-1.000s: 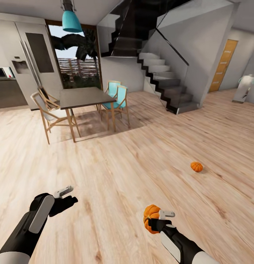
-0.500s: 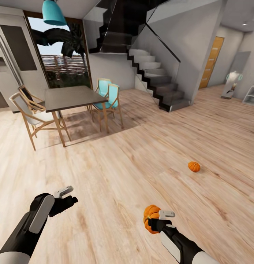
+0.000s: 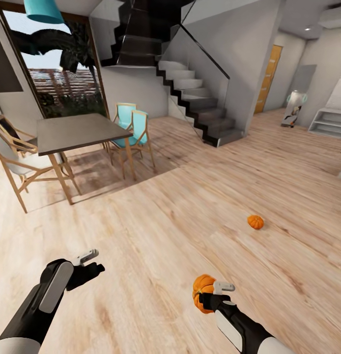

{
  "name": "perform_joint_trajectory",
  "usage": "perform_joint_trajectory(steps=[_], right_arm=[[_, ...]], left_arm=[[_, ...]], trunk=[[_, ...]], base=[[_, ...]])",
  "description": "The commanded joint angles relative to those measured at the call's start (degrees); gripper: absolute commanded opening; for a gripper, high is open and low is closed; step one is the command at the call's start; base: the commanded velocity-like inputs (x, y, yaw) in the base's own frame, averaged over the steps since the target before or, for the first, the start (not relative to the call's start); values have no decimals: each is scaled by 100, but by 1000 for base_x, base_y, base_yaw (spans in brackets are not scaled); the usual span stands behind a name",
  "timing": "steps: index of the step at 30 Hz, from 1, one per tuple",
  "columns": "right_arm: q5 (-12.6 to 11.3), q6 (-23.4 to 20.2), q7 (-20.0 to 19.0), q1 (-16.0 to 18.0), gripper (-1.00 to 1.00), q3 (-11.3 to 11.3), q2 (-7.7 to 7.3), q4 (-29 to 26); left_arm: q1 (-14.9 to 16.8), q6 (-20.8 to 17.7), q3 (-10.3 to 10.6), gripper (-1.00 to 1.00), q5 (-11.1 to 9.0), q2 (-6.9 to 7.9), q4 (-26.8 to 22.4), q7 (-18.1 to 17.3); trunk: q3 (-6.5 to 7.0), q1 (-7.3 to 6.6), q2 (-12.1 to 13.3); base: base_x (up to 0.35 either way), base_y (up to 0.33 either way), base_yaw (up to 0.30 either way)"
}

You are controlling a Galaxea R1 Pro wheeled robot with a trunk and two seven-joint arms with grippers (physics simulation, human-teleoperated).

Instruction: Place each of the two pumpkins and all three candles from the living room inside a cabinet in the living room (use any cabinet), then make sure every cabinet is closed, and position the cauldron so it is next to a table in the living room.

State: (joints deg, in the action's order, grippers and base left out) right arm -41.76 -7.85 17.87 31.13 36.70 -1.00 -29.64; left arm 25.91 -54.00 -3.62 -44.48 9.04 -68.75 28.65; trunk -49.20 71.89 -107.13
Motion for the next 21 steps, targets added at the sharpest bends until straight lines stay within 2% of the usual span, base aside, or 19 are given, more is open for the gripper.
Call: perform_joint_trajectory(steps=[1,21], right_arm=[[-26,-24,50,7,-100,47,-7,-16],[-24,-24,50,7,-100,48,-10,-7]], left_arm=[[2,-14,-1,100,-60,1,-7,53],[2,-14,10,100,1,1,-7,53]], trunk=[[-13,2,-2],[-157,2,-2]], base=[[304,24,-186],[328,-23,-193]])
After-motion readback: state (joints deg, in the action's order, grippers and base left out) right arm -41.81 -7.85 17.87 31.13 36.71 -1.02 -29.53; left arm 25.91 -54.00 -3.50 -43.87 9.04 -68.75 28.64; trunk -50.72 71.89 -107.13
